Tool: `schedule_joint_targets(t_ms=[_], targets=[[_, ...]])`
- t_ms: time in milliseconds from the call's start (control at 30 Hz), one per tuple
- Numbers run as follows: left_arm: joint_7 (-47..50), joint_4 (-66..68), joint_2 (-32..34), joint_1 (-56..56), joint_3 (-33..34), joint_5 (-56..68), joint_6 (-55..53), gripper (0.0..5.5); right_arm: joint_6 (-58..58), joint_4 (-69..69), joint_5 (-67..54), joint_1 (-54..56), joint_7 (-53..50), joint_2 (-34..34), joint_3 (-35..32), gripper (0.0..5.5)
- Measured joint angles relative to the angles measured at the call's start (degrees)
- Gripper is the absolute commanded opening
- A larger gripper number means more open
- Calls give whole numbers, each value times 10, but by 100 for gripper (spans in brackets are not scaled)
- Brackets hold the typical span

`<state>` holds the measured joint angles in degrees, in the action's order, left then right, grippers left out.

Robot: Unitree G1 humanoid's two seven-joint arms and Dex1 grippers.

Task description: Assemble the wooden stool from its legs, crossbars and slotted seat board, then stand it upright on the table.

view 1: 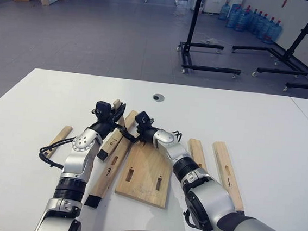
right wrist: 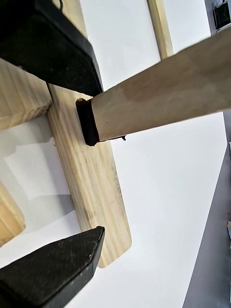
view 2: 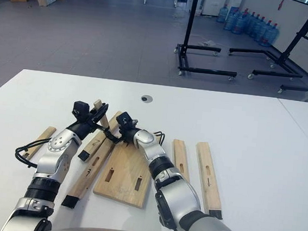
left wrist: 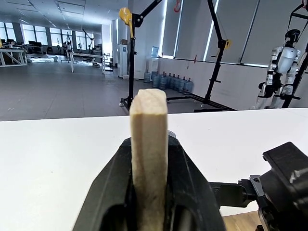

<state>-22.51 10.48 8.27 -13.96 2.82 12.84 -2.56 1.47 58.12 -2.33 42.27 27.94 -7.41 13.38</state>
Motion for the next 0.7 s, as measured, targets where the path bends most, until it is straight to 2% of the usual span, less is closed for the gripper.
schedule_joint_targets(t_ms=[367,600,700], targets=[[3,11,6,-4,-4,-9,0,39,-74,-155,-17,-73,99,6,12,487],[7,11,7,-3,-8,-19,8,39,-140,-315,-19,-136,126,85,10,487],[8,10,9,-1,-7,-19,9,39,-171,-407,-20,-203,144,133,14,487]])
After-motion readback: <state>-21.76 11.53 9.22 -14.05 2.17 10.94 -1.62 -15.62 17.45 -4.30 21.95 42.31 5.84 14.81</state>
